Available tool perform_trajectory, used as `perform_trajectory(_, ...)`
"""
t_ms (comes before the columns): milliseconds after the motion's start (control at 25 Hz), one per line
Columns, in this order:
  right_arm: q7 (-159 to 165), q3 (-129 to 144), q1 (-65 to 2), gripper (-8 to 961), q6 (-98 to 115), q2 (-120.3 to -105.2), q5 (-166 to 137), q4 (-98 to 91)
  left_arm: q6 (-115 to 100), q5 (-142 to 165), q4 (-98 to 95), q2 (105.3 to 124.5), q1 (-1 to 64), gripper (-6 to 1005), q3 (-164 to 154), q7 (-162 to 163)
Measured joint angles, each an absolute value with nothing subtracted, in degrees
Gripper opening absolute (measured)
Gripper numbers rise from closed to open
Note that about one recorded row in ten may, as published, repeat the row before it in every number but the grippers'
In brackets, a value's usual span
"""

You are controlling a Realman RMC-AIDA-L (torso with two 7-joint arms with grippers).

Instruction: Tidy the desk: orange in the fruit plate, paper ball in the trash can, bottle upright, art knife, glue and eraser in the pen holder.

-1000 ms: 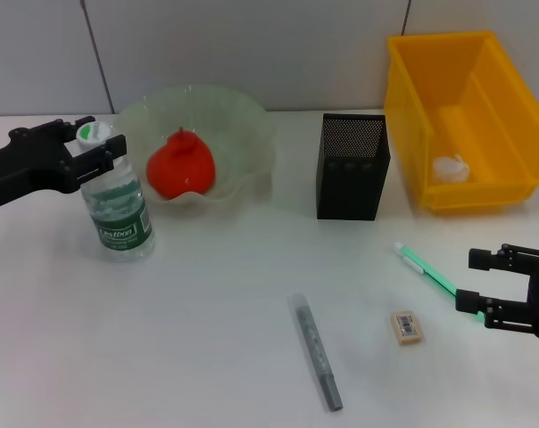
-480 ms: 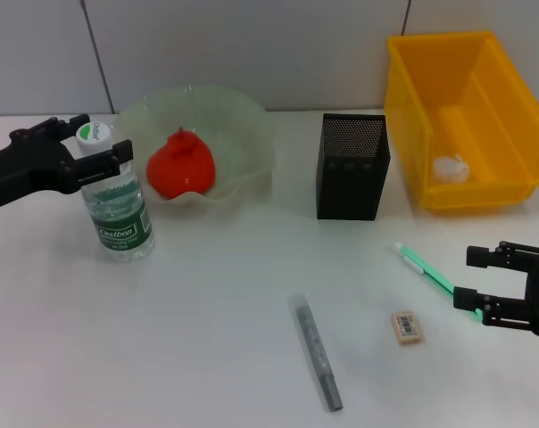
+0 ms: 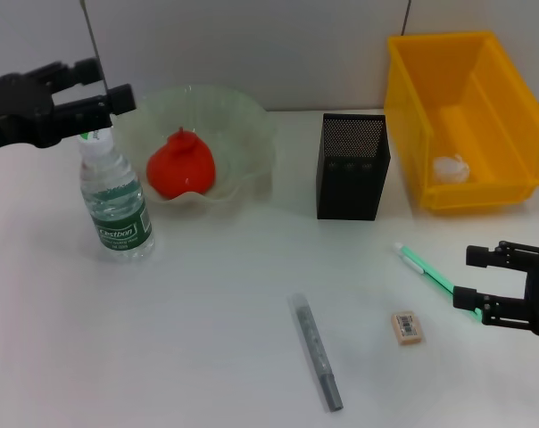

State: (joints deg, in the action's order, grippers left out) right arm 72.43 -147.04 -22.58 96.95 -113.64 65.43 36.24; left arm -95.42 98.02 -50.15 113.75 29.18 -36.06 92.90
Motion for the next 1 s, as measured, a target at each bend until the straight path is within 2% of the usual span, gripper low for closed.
perform_trajectory(400,73.5,-147.1,-23.1,725,97.1,-113.72,65.5,36.2,-105.5,100.0,-55.4,114.75,29.6,851,-50.7,96.7)
perform_trajectory(560,75.2,-147.1,-23.5,725,98.6,-113.72,65.5,36.8,-104.7,104.3,-54.4,116.08,29.5,851,-53.7,93.0)
perform_trajectory(600,76.1,-147.1,-23.7,725,99.5,-113.67,65.6,37.3,-103.4,107.6,-53.9,117.36,29.4,851,-53.8,90.5)
perform_trajectory(680,78.6,-147.1,-24.2,725,101.2,-113.53,65.9,38.8,-101.9,109.5,-52.7,118.07,29.2,851,-53.6,88.0)
perform_trajectory(920,92.8,-146.4,-25.9,725,104.6,-113.68,65.8,48.2,-99.6,109.3,-46.5,118.16,29.2,847,-52.5,81.8)
perform_trajectory(1000,104.1,-144.1,-28.0,726,105.2,-113.12,64.7,54.0,-99.1,109.0,-44.7,118.11,29.2,846,-51.5,79.6)
